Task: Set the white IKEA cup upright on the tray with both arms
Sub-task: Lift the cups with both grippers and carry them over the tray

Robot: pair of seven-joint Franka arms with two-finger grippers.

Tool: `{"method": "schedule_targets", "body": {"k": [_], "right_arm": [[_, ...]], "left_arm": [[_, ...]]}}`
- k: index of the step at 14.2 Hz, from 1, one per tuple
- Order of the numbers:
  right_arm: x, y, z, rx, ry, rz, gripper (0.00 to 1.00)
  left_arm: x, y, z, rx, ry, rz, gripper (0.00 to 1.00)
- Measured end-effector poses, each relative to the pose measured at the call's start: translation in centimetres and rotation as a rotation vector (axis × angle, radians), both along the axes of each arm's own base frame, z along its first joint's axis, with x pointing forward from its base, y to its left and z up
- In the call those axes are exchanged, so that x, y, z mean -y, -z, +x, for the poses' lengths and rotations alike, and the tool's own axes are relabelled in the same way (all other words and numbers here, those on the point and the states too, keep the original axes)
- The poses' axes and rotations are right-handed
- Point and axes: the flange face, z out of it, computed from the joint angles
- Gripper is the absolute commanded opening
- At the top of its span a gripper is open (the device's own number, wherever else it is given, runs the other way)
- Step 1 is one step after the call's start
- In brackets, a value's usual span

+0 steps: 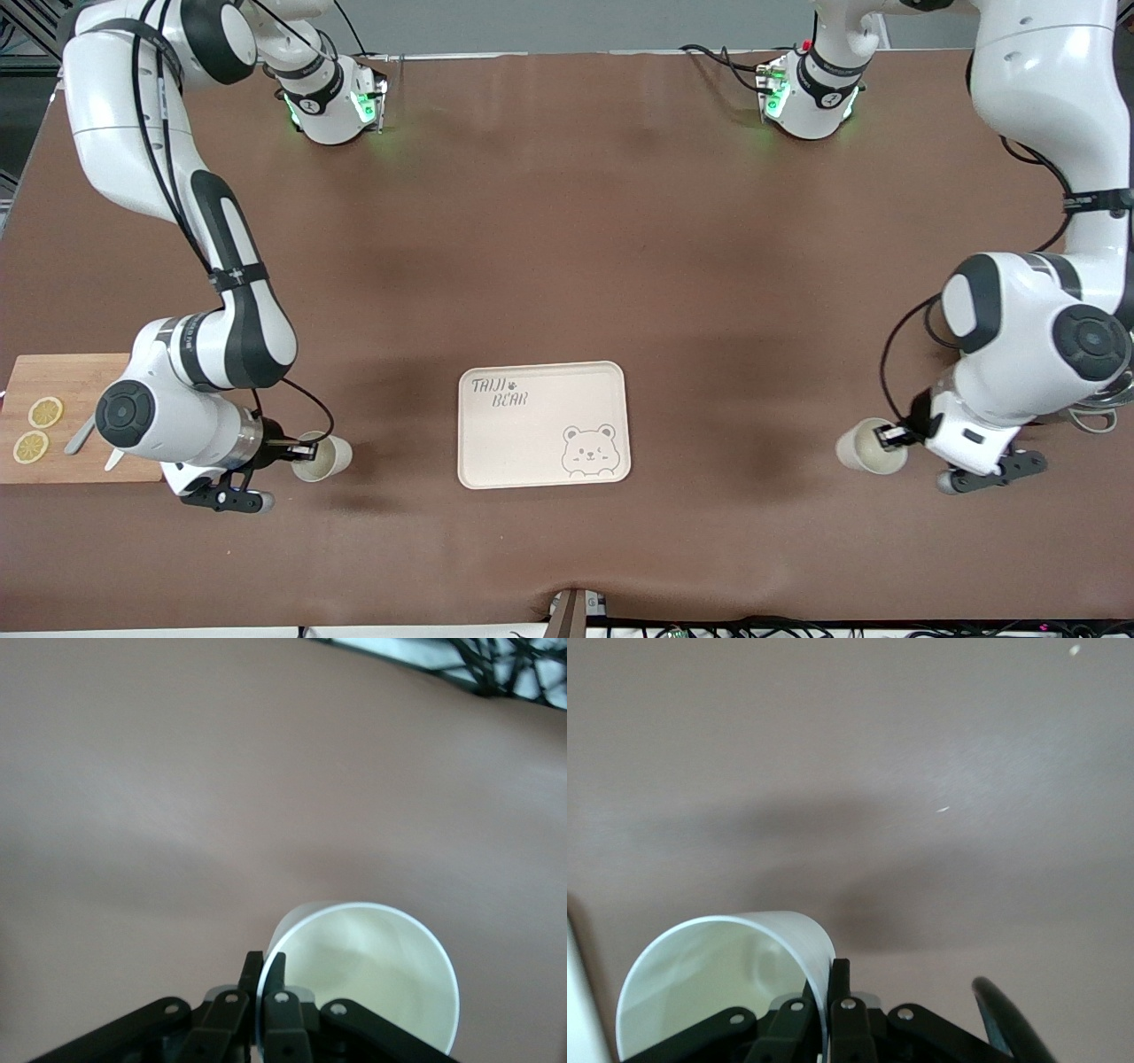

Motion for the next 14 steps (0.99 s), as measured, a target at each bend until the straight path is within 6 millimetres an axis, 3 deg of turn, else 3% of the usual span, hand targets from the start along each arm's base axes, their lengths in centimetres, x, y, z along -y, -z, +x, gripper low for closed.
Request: {"method": "schedule_targets", "body": {"k": [3,7,10,14], "right_arm": [[-6.3,-0.4,-0.9,-0.017,0.073,0.002,0.00],[-13.8,-0.5,-2.9,-0.035,0.167,0.001,0.00],[-17.5,-0.6,-4.1,-0.038,0.213,0.001,0.00],[-20.3,-0.5,-4.8,-0.019,0.256,0.014,0.00]], "left_arm": [[7.2,-0.7,-1.5,-0.020,-0.056,-0.017,0.00],[10.5,-0.3,-2.5,-0.039,-0.159,-0.030,0.00],[12.6,-0.1,-2.8,-0.046,-0.269,-0.046,0.00],[18.1,0.9,-3.5,-0.052,-0.337,-0.061,0.00]]}}
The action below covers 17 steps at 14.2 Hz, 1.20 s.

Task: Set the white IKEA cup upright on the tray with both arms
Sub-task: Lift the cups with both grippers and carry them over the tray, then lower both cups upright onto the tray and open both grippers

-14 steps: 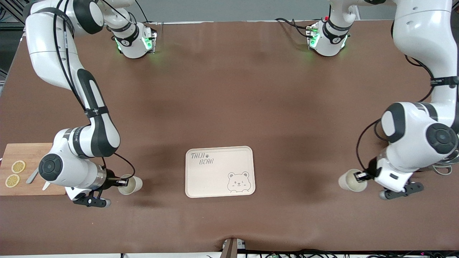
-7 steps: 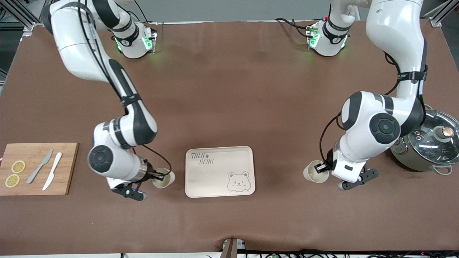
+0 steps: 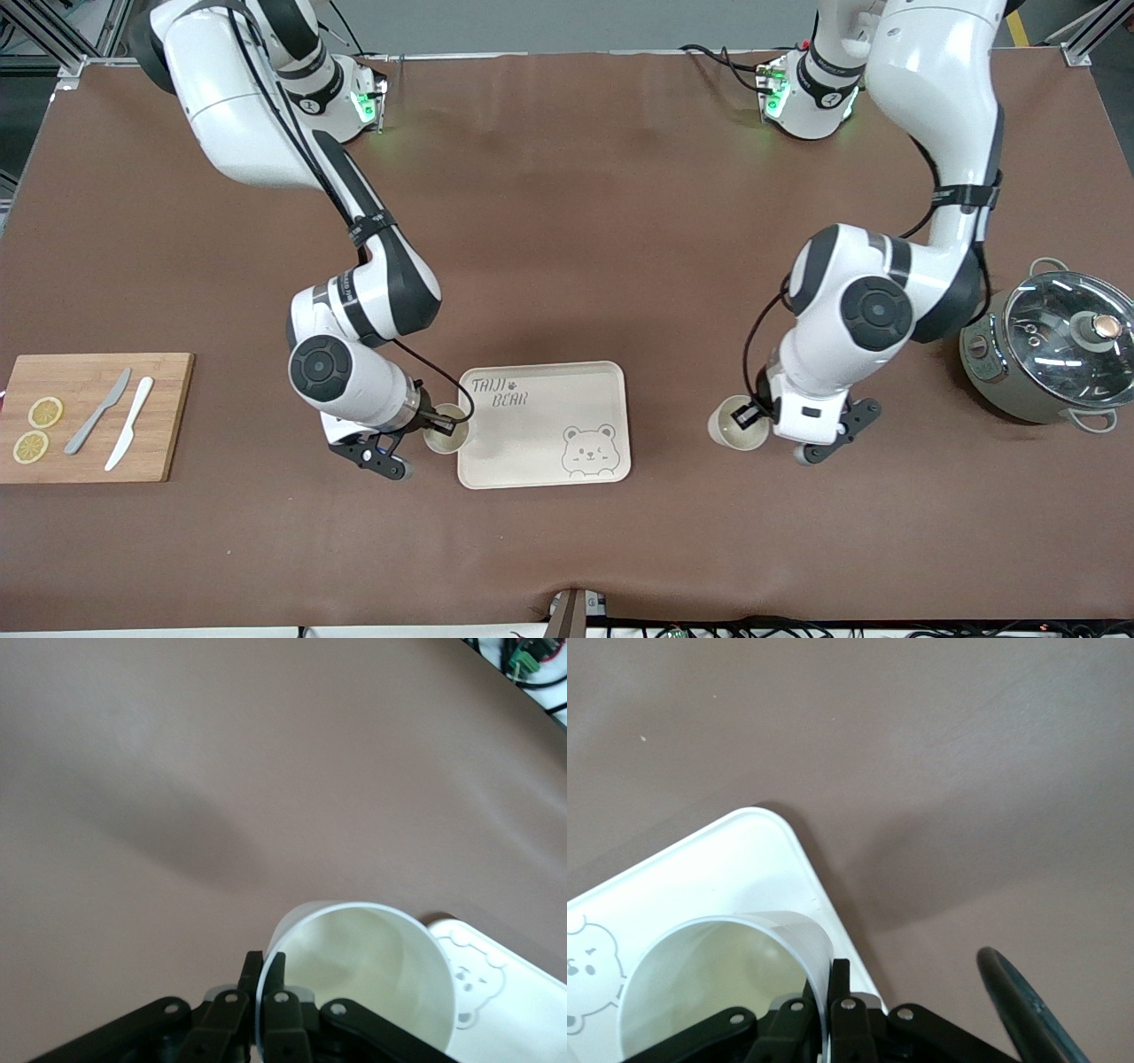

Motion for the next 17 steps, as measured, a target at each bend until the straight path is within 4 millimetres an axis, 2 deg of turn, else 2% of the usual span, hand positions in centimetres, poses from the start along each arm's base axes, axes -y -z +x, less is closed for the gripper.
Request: {"method": "schedule_targets", "body": {"k": [3,7,12,17], "right_arm": [[-1.2,0.6,-0.3,0.012,0.007,0.006,0.00],[-2.1,2.3,-0.6,0.018,0.019,0.010,0.00],[-2.6,4.6,-0.7,0.019,0.026,0.012,0.00],[-3.1,5.8,-0.9,0.026,0.021,0.015,0.00]], "left_arm": [[4.3,0.9,-0.9,-0.002,-0.026,-0.007,0.00],[9.1,3.2,-2.3,-0.011,-0.056,-0.008,0.00],[14.1,6.4,-4.3,0.022,-0.097,-0.005,0.00],[17.2,10.7,-6.1,0.038,-0.093,0.037,0.00]]}}
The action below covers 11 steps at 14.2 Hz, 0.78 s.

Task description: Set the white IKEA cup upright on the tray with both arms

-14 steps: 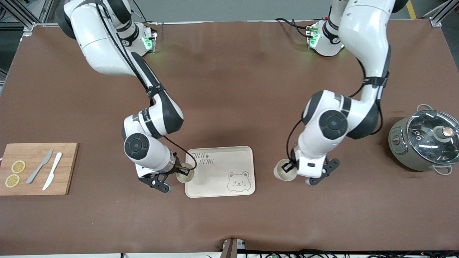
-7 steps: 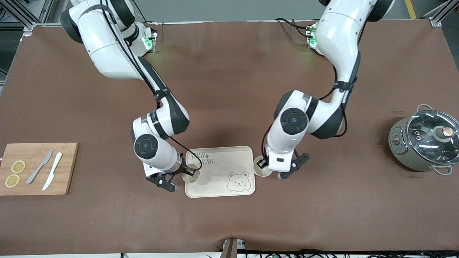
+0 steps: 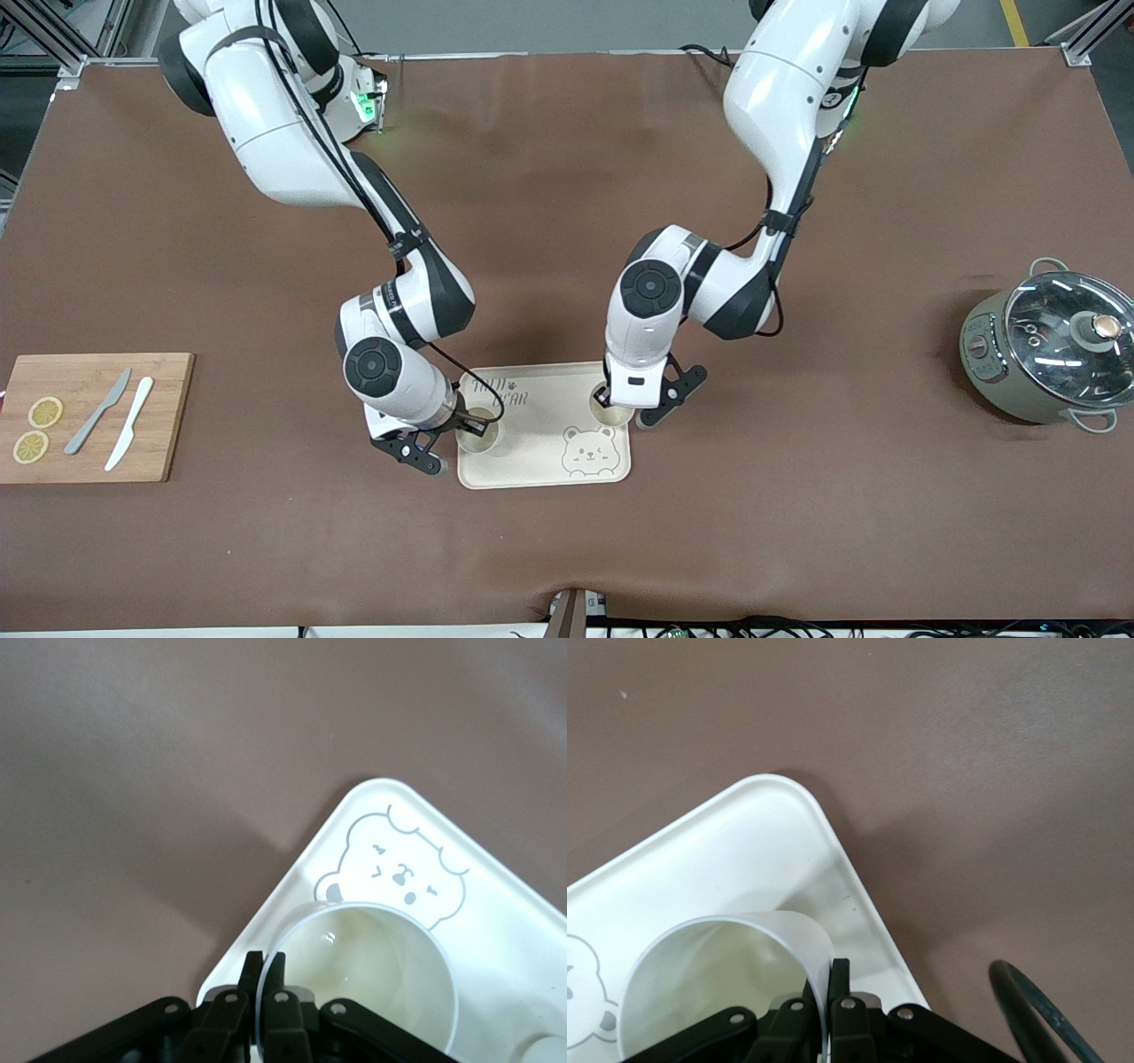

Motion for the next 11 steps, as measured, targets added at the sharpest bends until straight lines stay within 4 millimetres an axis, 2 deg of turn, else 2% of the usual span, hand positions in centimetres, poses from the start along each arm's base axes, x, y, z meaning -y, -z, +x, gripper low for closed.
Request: {"method": "schedule_targets", "body": {"k": [4,5,6,7,8,9,10,11], "right_arm": [[-0.8,0.6,-0.3,0.005,-0.007,0.002,0.00],[-0.8,0.6,-0.3,0.005,-0.007,0.002,0.08],[-0.8,0.6,-0.3,0.005,-0.007,0.002,0.36],[-0.8,0.6,-0.3,0.005,-0.007,0.002,0.41],[-0.8,0.6,-0.3,0.005,-0.007,0.002,0.57],[-0.7,0.6,-0.3,0.005,-0.006,0.001,0.86],[-0.7,0.6,-0.3,0.005,-0.006,0.001,1.00],[-0.7,0.6,-0.3,0.005,-0.005,0.001,1.00]], "left_arm": [[1.1,2.3,-0.9,-0.003,0.020,0.033,0.00],[1.4,2.7,-1.2,-0.001,0.024,0.036,0.00],[1.6,3.0,-1.3,-0.001,0.027,0.038,0.08],[1.7,3.1,-1.3,-0.001,0.028,0.039,0.38],[1.6,3.1,-1.2,0.002,0.027,0.039,0.81],[1.5,3.0,-1.1,0.005,0.026,0.039,1.00],[1.4,3.0,-1.0,0.008,0.028,0.041,1.00],[1.4,2.9,-0.9,0.012,0.037,0.044,1.00]]}}
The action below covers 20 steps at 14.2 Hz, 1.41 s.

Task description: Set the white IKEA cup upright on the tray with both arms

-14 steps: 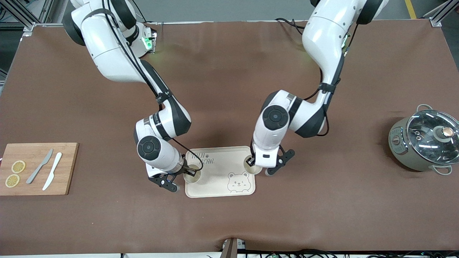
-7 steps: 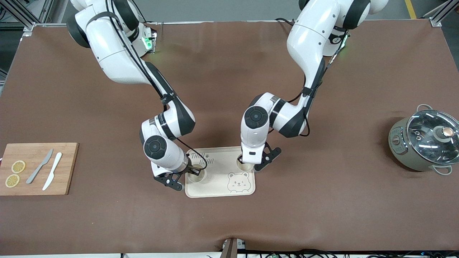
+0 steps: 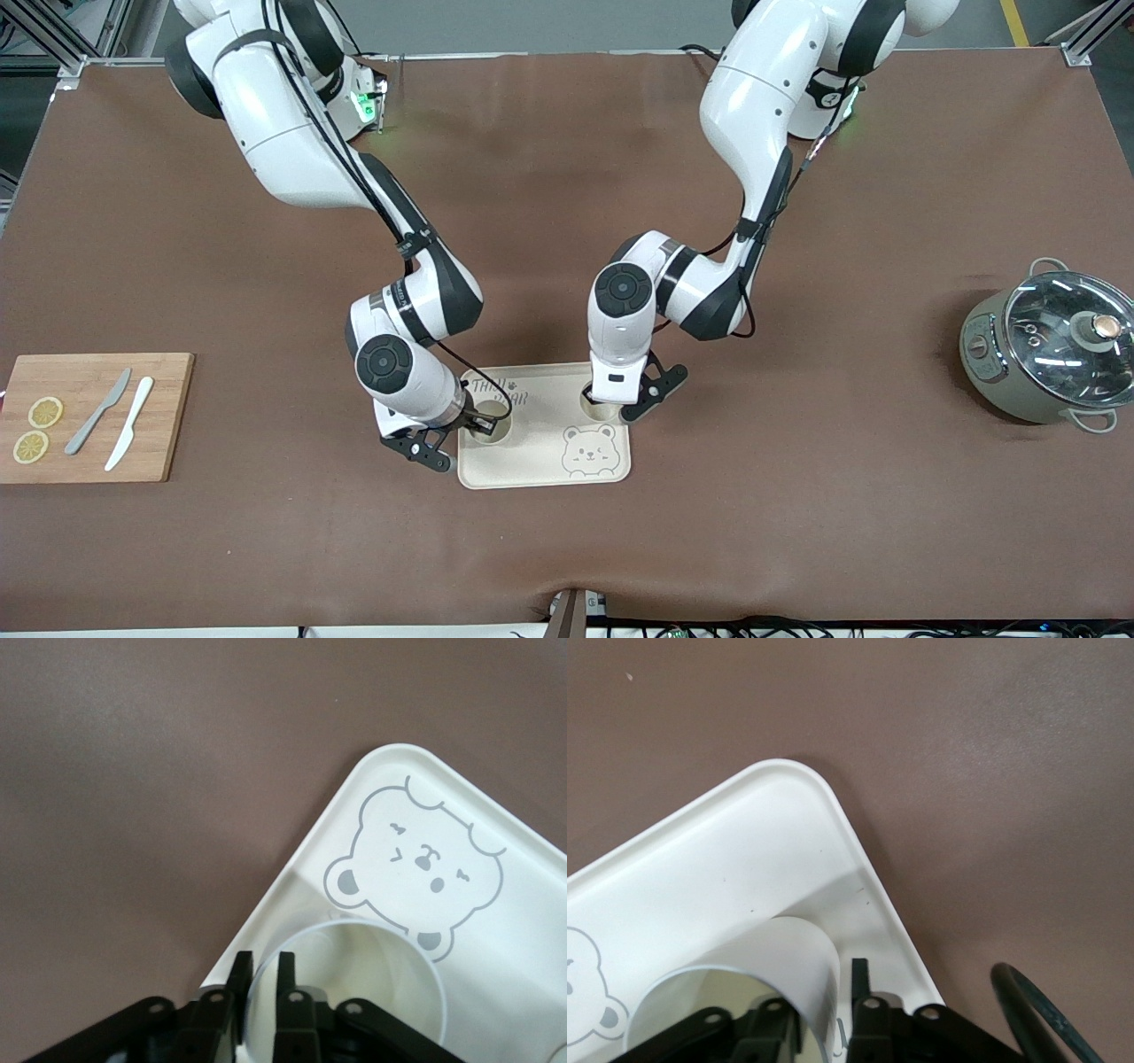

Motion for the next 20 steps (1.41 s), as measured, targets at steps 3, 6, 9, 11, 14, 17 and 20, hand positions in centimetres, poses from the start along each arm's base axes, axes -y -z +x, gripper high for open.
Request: {"method": "schedule_targets", "body": {"k": [3,6,9,11,14,17,20], "right_arm": [[0.1,-0.1,0.1,0.006,0.001,0.001,1.00],[0.1,-1.2,0.5,0.022,0.002,0.005,1.00],[0.4,-4.6,0.3,-0.021,-0.013,-0.019,1.00],[0.8,-10.2,-0.3,-0.048,-0.043,-0.034,1.00],[3.9,-22.0,-2.5,-0.085,-0.119,-0.059,1.00],[10.2,-31.9,-5.3,-0.112,-0.220,-0.073,1.00],[17.7,-37.7,-7.3,-0.127,-0.308,-0.075,1.00]], "left_arm": [[0.2,-1.1,0.4,0.026,0.011,0.000,1.00],[-1.0,-4.5,2.0,0.070,-0.011,-0.021,1.00],[-4.4,-8.8,4.1,0.093,-0.047,-0.036,1.00],[-7.0,-10.9,5.1,0.074,-0.039,-0.018,1.00],[-12.1,-14.0,6.6,0.030,0.012,0.017,1.00],[-19.6,-16.9,7.8,0.002,0.098,0.040,1.00],[-25.5,-18.3,8.1,-0.012,0.190,0.055,1.00]]}}
